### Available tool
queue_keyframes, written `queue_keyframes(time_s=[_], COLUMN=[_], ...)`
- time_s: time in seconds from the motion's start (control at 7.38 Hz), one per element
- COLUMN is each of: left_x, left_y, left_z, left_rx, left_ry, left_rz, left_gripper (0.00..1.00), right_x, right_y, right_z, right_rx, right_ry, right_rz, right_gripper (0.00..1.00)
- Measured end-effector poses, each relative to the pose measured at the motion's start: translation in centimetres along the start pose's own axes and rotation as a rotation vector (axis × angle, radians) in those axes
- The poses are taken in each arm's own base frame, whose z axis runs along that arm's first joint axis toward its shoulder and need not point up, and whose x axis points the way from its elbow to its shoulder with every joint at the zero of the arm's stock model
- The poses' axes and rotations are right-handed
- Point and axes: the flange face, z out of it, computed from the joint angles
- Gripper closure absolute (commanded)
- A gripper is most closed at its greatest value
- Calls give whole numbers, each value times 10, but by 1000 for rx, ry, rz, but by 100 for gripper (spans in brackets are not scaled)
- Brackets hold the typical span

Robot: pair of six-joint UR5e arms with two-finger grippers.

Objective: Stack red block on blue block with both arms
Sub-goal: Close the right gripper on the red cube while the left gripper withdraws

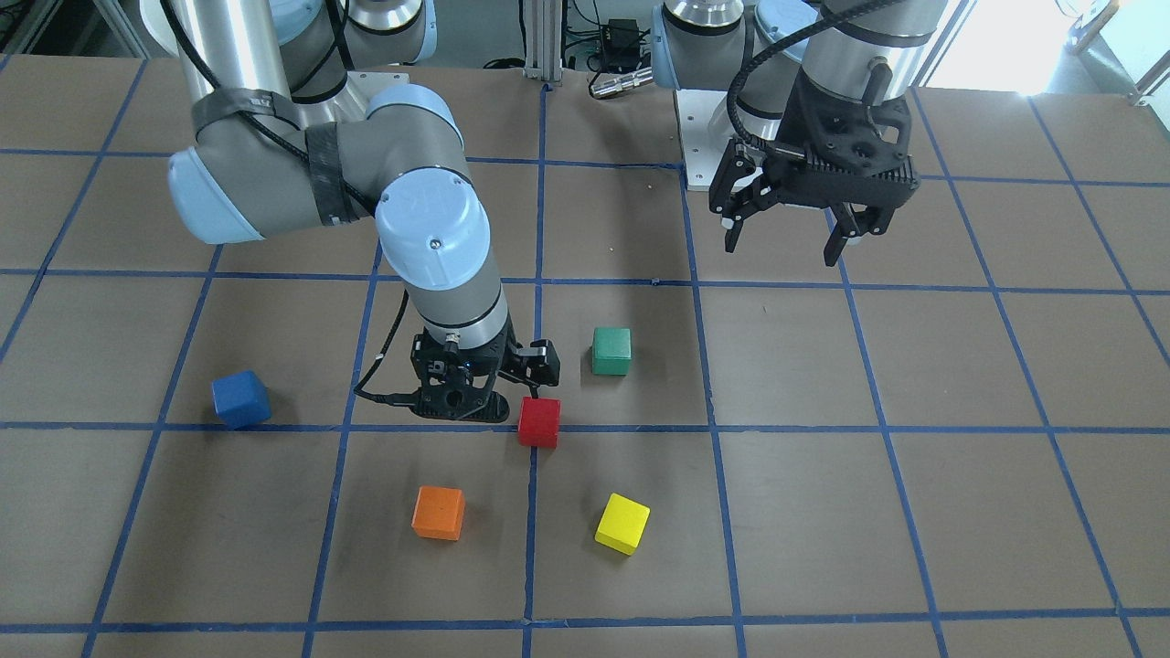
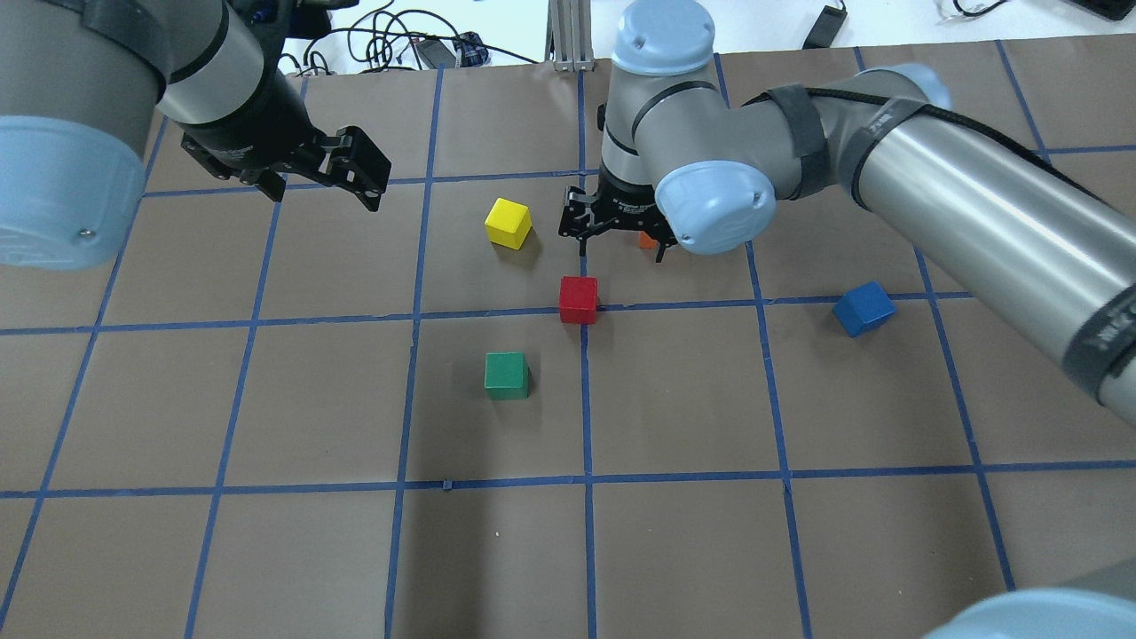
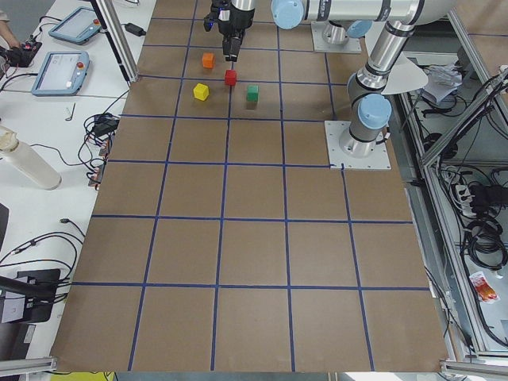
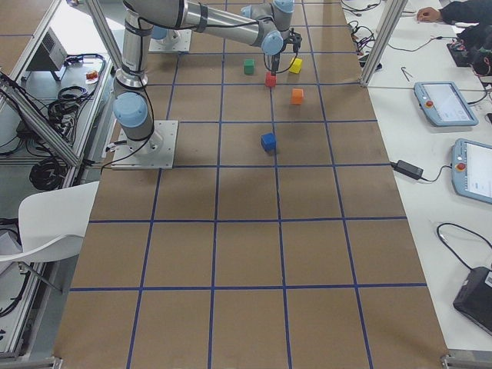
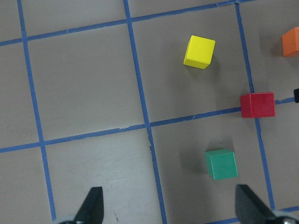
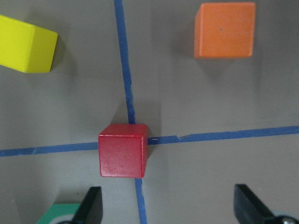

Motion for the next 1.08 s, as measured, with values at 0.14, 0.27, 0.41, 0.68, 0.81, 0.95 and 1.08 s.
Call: queue_keyframes(time_s=[0.14,0.27,0.41,0.68,0.81,0.95,1.08], left_x=[-8,-12,-13,-11,-9,-9,-10], left_y=[1,-3,-7,-14,-16,-17,-18], left_z=[-2,-4,-8,-13,-15,-16,-16], left_rx=[-20,-36,-51,-68,-68,-68,-69], left_ry=[-2,-2,1,5,3,-6,-20], left_rz=[-26,-53,-74,-83,-79,-76,-74], left_gripper=[0,0,0,0,0,0,0], right_x=[-9,-17,-21,-22,-22,-23,-24], right_y=[0,-1,-1,-2,-3,-2,-2], right_z=[19,36,49,68,74,77,79], right_rx=[-9,-9,-12,-28,-36,-45,-55], right_ry=[4,4,5,12,15,11,-1], right_rz=[-7,-15,-20,-23,-21,-12,8], right_gripper=[0,0,0,37,79,100,100])
